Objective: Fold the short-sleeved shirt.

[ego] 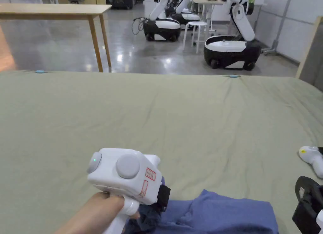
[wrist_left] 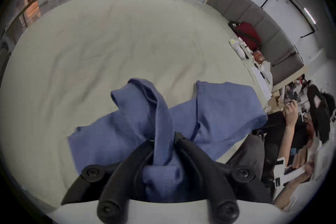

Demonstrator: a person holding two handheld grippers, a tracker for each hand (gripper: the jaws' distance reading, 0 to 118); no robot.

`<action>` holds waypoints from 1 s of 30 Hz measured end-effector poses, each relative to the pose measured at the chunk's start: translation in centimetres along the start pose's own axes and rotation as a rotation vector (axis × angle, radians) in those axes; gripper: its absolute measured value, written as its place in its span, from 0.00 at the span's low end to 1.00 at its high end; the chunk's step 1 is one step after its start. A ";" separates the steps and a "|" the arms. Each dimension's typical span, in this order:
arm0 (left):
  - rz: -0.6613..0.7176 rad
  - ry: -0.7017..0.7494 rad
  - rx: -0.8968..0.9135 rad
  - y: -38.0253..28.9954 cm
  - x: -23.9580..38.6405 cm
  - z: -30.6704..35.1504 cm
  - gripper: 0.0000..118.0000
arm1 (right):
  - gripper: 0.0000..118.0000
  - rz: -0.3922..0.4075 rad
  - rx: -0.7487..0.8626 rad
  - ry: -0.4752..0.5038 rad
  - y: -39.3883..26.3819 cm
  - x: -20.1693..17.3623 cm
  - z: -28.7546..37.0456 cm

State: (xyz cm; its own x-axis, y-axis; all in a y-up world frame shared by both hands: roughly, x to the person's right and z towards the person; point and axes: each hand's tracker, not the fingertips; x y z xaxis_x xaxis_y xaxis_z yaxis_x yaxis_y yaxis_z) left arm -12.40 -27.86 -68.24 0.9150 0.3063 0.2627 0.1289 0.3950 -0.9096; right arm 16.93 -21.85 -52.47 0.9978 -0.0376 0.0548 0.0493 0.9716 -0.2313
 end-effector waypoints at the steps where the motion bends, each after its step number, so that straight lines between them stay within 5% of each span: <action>1: 0.012 -0.016 0.003 -0.1 0.1 -0.7 0.31 | 0.01 0.001 -0.004 -0.004 -0.1 0.2 -0.1; 2: 0.032 -0.058 -0.017 0.0 0.2 -1.5 0.77 | 0.01 0.004 -0.010 -0.012 -0.2 0.5 -0.1; 3: 0.043 -0.099 -0.048 -0.1 0.4 -2.1 0.96 | 0.01 0.002 -0.014 -0.019 -0.3 0.7 -0.1; 8: 0.051 -0.176 -0.029 -1.1 -0.2 0.2 0.86 | 0.01 -0.024 -0.027 -0.026 -0.3 1.2 -0.3; 9: 0.072 -0.209 0.008 -1.4 -0.8 1.3 0.75 | 0.01 -0.027 -0.030 -0.022 -0.3 1.2 -0.4; 10: 0.081 -0.221 0.035 -1.6 -1.4 2.3 0.51 | 0.01 -0.029 -0.031 -0.021 -0.4 1.1 -0.5; 11: 0.086 -0.237 0.063 -1.8 -2.1 3.6 0.04 | 0.01 -0.033 -0.031 -0.018 -0.4 1.0 -0.5; 12: 0.105 -0.235 0.087 -2.0 -3.0 4.5 0.00 | 0.01 -0.037 -0.033 -0.009 -0.4 0.8 -0.7; 17: 0.202 -0.169 0.124 -1.6 -6.6 4.7 0.00 | 0.01 -0.049 -0.047 0.022 -0.7 -0.1 -1.3; 26: 0.230 -0.326 -0.086 -3.4 -3.3 -4.7 0.00 | 0.01 -0.039 -0.064 0.028 -0.4 -0.8 -1.0; 30: 0.290 -0.355 -0.035 -4.3 -3.6 -4.7 0.00 | 0.01 -0.043 -0.086 0.013 -0.5 -0.5 -1.5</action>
State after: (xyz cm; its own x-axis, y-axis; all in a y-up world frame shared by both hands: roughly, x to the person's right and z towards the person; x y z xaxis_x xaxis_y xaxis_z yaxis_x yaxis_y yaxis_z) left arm -14.46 -34.74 -66.77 0.7283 0.6801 0.0843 -0.0944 0.2215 -0.9706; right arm 16.50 -22.71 -53.85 0.9952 -0.0821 0.0542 0.0949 0.9454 -0.3116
